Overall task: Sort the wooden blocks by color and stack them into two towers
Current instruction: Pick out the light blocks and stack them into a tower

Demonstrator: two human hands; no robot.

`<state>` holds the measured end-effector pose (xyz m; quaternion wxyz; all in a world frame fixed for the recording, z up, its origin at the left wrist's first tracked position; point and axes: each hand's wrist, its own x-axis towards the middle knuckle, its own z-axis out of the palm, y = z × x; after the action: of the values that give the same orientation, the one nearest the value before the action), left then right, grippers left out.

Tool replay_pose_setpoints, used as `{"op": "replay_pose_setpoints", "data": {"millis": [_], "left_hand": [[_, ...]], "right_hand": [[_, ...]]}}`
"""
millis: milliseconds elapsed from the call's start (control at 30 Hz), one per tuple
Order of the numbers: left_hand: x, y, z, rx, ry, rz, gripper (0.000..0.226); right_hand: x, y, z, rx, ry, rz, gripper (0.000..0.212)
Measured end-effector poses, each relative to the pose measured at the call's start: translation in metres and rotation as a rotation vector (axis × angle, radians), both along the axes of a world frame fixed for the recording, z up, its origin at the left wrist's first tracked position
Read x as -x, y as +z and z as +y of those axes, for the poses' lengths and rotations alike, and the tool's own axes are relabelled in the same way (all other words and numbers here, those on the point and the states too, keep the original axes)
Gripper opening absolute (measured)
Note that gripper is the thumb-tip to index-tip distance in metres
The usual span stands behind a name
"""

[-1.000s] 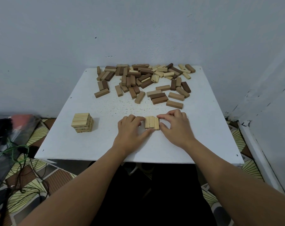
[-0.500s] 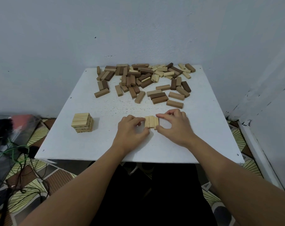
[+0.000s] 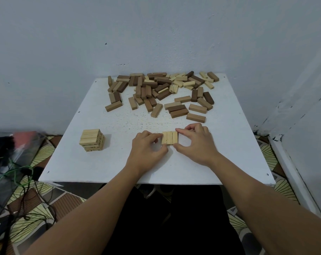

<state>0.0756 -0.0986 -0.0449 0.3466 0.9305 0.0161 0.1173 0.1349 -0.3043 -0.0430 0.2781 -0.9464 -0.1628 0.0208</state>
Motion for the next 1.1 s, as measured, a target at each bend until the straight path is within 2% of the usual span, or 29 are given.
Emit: {"op": "replay_pose_setpoints", "data": {"millis": [133,200,300,400,500,567,633,833,933,1000,1100], "left_hand": [[0.001,0.0,-0.001,0.014,0.001,0.009,0.052],[0.003,0.004,-0.002,0.044,0.0,0.014,0.053],[0.005,0.016,-0.004,0.244,0.046,-0.001,0.058],[0.0,0.028,-0.02,0.572,0.083,0.021,0.067],[-0.007,0.032,-0.045,0.776,0.049,0.044,0.057],[-0.006,0.03,-0.055,0.831,0.072,0.056,0.055],[-0.002,0.026,-0.059,0.805,0.111,0.075,0.072],[0.0,0.021,-0.057,0.731,0.112,0.076,0.091],[0.001,0.021,-0.058,0.664,0.092,0.069,0.086],[0.002,0.022,-0.059,0.641,0.087,0.072,0.08],[0.002,0.021,-0.059,0.646,0.104,0.073,0.085]], "right_hand": [[0.002,0.003,0.002,0.006,0.008,0.011,0.064],[0.002,0.007,0.002,-0.056,-0.007,0.054,0.06],[0.005,0.016,0.002,-0.456,-0.085,0.191,0.052],[0.011,0.025,0.015,-0.895,-0.142,0.305,0.061],[0.019,0.03,0.038,-1.124,-0.179,0.386,0.069],[0.025,0.026,0.048,-1.143,-0.186,0.417,0.078],[0.029,0.021,0.051,-1.122,-0.175,0.441,0.083],[0.029,0.015,0.046,-1.104,-0.153,0.46,0.066],[0.03,0.014,0.048,-1.067,-0.146,0.458,0.062],[0.031,0.012,0.05,-1.044,-0.134,0.454,0.071],[0.029,0.012,0.05,-1.034,-0.135,0.461,0.081]]}}
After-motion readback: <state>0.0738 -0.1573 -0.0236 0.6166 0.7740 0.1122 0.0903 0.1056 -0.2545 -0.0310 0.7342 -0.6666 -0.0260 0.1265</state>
